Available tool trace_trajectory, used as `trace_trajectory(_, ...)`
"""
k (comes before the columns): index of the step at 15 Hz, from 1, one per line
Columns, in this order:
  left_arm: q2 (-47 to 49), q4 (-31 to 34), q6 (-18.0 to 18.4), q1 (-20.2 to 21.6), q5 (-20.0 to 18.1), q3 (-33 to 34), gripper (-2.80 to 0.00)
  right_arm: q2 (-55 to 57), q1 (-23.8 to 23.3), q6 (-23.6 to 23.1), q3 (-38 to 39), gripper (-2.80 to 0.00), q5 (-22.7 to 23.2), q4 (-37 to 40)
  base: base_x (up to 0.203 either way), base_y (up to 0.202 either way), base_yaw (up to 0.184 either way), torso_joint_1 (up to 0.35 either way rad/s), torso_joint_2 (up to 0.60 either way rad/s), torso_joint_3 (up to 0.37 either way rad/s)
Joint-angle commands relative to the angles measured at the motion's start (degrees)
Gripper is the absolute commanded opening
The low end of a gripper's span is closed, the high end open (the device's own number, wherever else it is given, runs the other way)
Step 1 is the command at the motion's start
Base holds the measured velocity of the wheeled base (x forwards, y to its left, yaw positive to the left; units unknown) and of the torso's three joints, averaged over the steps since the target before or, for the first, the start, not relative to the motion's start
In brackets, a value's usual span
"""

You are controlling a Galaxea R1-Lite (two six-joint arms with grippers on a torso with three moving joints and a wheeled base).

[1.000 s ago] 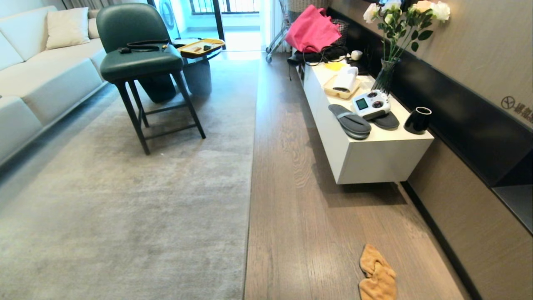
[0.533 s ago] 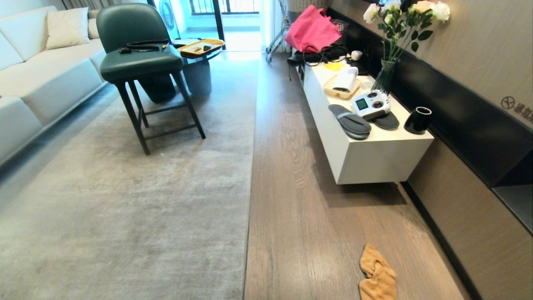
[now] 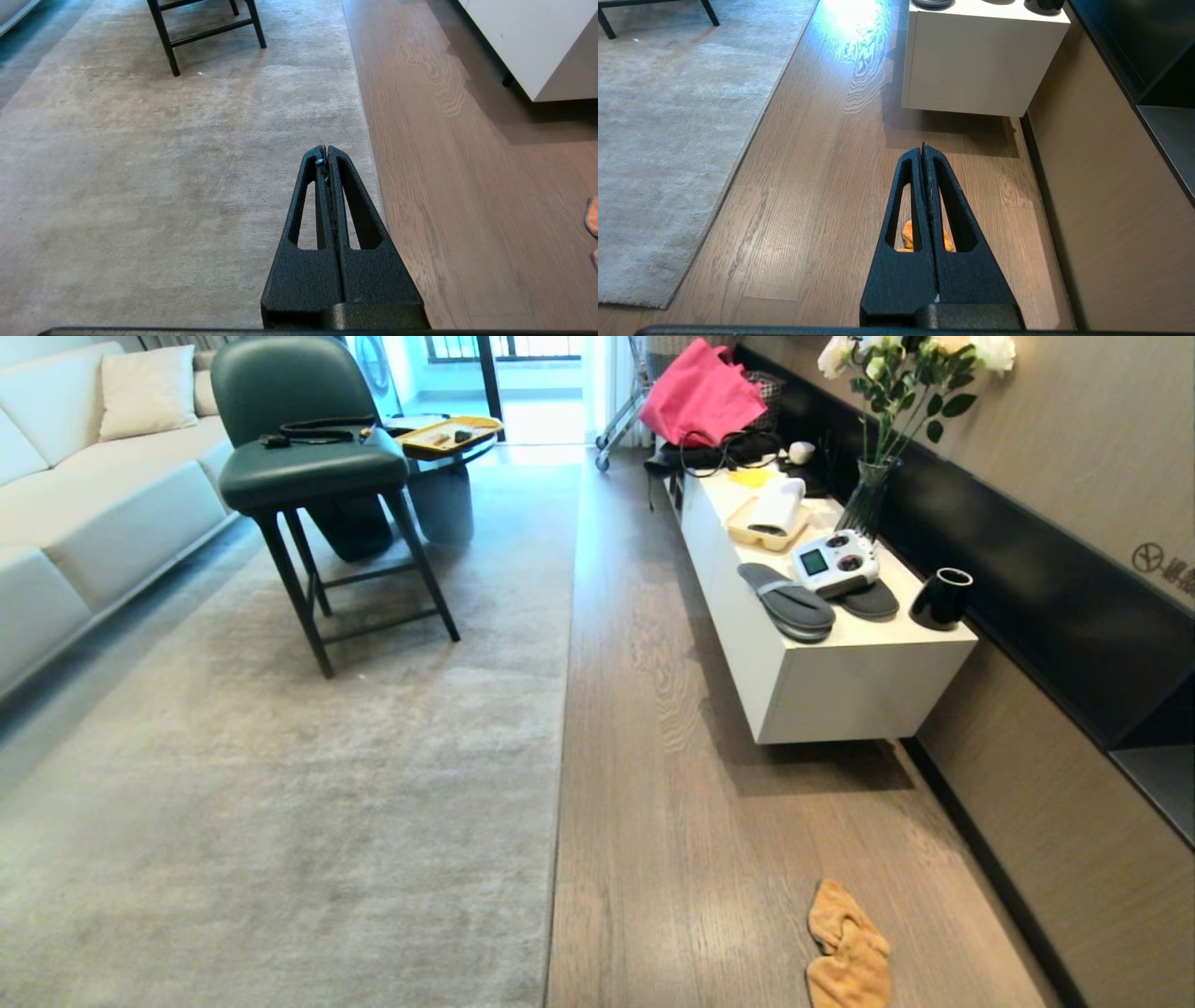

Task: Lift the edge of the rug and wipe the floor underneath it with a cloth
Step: Pick up the rag

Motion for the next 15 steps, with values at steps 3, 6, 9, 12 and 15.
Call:
trace_trajectory(3, 0.00, 0.00, 0.02, 0.00, 0.00, 0.01, -2.80, 0.07, 0.02, -0.09, 0.00, -2.80, 0.04, 0.01, 0.000, 0.000, 0.000, 0.000, 0.00, 0.000)
trace_trajectory(6, 0.00, 0.00, 0.02, 0.00, 0.02, 0.01, -2.80, 0.07, 0.02, -0.09, 0.00, -2.80, 0.04, 0.01, 0.000, 0.000, 0.000, 0.000, 0.00, 0.000)
trace_trajectory(9, 0.00, 0.00, 0.02, 0.00, -0.06, 0.01, -2.80, 0.07, 0.02, -0.09, 0.00, -2.80, 0.04, 0.01, 0.000, 0.000, 0.000, 0.000, 0.00, 0.000)
trace_trajectory(12, 0.00, 0.00, 0.02, 0.00, 0.02, 0.01, -2.80, 0.07, 0.02, -0.09, 0.00, -2.80, 0.12, 0.01, 0.000, 0.000, 0.000, 0.000, 0.00, 0.000)
trace_trajectory(15, 0.00, 0.00, 0.02, 0.00, 0.02, 0.01, -2.80, 0.07, 0.02, -0.09, 0.00, -2.80, 0.04, 0.01, 0.000, 0.000, 0.000, 0.000, 0.00, 0.000)
